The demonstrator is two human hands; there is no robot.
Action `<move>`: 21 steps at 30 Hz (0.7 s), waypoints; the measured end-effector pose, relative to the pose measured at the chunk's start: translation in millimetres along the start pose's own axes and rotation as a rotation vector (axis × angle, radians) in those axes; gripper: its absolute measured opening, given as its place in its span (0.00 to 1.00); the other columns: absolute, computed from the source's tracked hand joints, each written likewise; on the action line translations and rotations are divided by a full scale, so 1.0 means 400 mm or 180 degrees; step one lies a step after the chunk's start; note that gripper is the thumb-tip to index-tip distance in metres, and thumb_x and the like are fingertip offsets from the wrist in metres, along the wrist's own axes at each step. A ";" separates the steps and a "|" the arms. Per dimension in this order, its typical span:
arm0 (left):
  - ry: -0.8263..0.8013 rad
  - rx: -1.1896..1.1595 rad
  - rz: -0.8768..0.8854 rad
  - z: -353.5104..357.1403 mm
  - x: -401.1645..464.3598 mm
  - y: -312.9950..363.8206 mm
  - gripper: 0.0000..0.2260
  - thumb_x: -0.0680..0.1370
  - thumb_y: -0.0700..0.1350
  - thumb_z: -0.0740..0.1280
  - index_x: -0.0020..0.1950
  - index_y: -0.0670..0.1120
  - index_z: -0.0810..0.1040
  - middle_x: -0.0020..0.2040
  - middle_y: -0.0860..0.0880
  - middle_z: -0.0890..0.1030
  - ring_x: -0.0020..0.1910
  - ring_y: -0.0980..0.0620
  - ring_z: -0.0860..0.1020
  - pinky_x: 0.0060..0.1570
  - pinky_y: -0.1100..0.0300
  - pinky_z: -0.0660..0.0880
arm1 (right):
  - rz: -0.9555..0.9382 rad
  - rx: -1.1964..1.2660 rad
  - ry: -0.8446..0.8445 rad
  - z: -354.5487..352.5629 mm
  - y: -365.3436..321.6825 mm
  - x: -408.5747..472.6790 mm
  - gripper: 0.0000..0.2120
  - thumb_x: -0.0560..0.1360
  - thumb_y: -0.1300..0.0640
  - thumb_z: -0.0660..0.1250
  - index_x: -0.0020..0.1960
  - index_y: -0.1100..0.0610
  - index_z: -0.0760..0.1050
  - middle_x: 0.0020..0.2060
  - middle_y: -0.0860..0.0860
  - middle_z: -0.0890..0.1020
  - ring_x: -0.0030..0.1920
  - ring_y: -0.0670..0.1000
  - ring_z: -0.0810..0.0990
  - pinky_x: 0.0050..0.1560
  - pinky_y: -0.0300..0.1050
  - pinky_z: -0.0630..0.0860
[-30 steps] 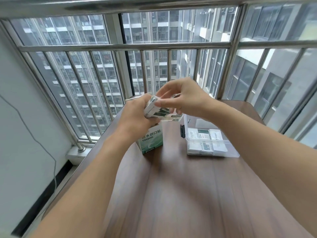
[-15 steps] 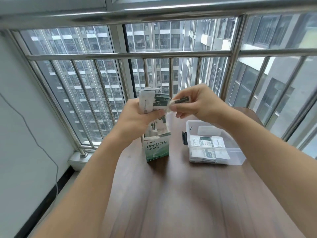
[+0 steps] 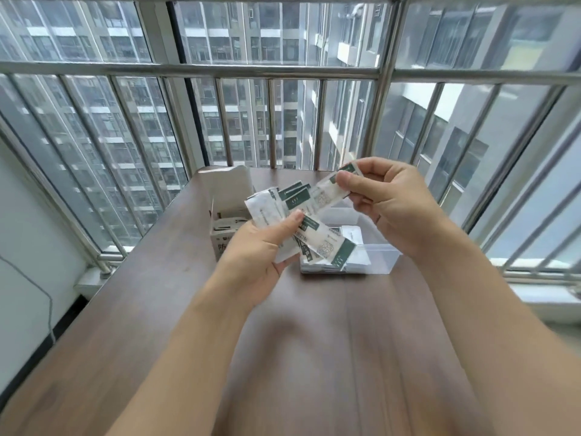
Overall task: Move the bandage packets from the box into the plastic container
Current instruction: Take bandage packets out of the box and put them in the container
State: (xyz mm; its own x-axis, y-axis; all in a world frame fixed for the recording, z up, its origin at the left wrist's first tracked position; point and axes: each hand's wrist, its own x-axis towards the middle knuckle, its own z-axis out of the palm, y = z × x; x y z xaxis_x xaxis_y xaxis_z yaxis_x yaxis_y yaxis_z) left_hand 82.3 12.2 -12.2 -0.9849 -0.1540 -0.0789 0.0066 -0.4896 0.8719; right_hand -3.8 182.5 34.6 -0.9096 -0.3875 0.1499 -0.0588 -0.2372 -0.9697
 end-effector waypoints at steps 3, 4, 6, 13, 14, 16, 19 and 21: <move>0.0143 0.0011 0.0017 0.016 -0.011 -0.023 0.06 0.80 0.35 0.66 0.52 0.43 0.82 0.44 0.48 0.88 0.40 0.53 0.86 0.38 0.59 0.83 | 0.0017 0.0832 0.0405 -0.032 0.011 -0.021 0.02 0.74 0.64 0.72 0.46 0.63 0.81 0.32 0.50 0.81 0.29 0.44 0.71 0.27 0.32 0.68; 0.0229 0.0086 0.0048 0.020 -0.014 -0.030 0.06 0.79 0.35 0.67 0.52 0.43 0.82 0.44 0.48 0.88 0.40 0.53 0.86 0.36 0.60 0.83 | 0.0037 0.1053 0.0413 -0.046 0.010 -0.032 0.01 0.75 0.64 0.71 0.45 0.61 0.82 0.33 0.50 0.80 0.29 0.43 0.70 0.27 0.32 0.67; 0.0414 0.0346 0.0191 0.027 -0.018 -0.044 0.06 0.79 0.35 0.68 0.52 0.42 0.82 0.43 0.48 0.87 0.40 0.53 0.86 0.35 0.61 0.81 | 0.0096 0.0737 0.0068 -0.058 0.000 -0.060 0.02 0.73 0.61 0.72 0.44 0.61 0.82 0.33 0.50 0.80 0.29 0.44 0.70 0.29 0.34 0.65; 0.0153 0.0782 0.0313 0.060 -0.034 -0.058 0.09 0.78 0.35 0.68 0.58 0.39 0.82 0.52 0.41 0.87 0.50 0.44 0.85 0.50 0.50 0.82 | 0.0063 -0.1970 -0.0410 -0.031 0.041 -0.103 0.18 0.64 0.62 0.83 0.47 0.54 0.78 0.35 0.50 0.79 0.29 0.48 0.74 0.31 0.45 0.72; 0.0105 0.0753 0.0253 0.062 -0.038 -0.056 0.09 0.79 0.36 0.68 0.58 0.39 0.82 0.52 0.42 0.87 0.49 0.45 0.85 0.47 0.52 0.82 | 0.0100 -0.1746 -0.0319 -0.034 0.047 -0.108 0.21 0.63 0.62 0.83 0.50 0.53 0.77 0.38 0.48 0.79 0.29 0.48 0.73 0.30 0.46 0.72; -0.0014 0.0641 0.0137 0.069 -0.045 -0.056 0.10 0.79 0.36 0.67 0.60 0.40 0.81 0.51 0.42 0.87 0.47 0.47 0.86 0.40 0.57 0.81 | 0.0151 -0.1500 -0.0206 -0.038 0.063 -0.122 0.25 0.64 0.62 0.82 0.56 0.50 0.76 0.41 0.48 0.78 0.28 0.47 0.72 0.31 0.44 0.74; -0.0016 0.0381 0.0014 0.088 -0.050 -0.062 0.10 0.81 0.40 0.65 0.61 0.41 0.81 0.52 0.41 0.87 0.46 0.47 0.86 0.38 0.57 0.82 | 0.0185 -0.1173 -0.0200 -0.033 0.079 -0.145 0.21 0.68 0.63 0.79 0.58 0.54 0.77 0.43 0.59 0.83 0.34 0.50 0.81 0.41 0.49 0.83; 0.0129 0.0265 -0.0074 0.101 -0.048 -0.069 0.11 0.83 0.44 0.63 0.61 0.41 0.81 0.53 0.40 0.86 0.46 0.45 0.86 0.38 0.54 0.83 | 0.0119 -0.0839 -0.0268 -0.027 0.084 -0.158 0.17 0.70 0.67 0.76 0.58 0.60 0.80 0.46 0.62 0.86 0.41 0.54 0.85 0.45 0.51 0.84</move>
State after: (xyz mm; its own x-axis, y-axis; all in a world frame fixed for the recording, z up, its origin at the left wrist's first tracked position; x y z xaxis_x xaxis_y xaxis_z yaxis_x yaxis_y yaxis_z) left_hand 94.0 63.2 -15.0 -0.9768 -0.1789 -0.1176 -0.0321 -0.4208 0.9066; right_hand 47.4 208.7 -9.6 -0.8764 -0.4669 0.1180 -0.1408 0.0142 -0.9899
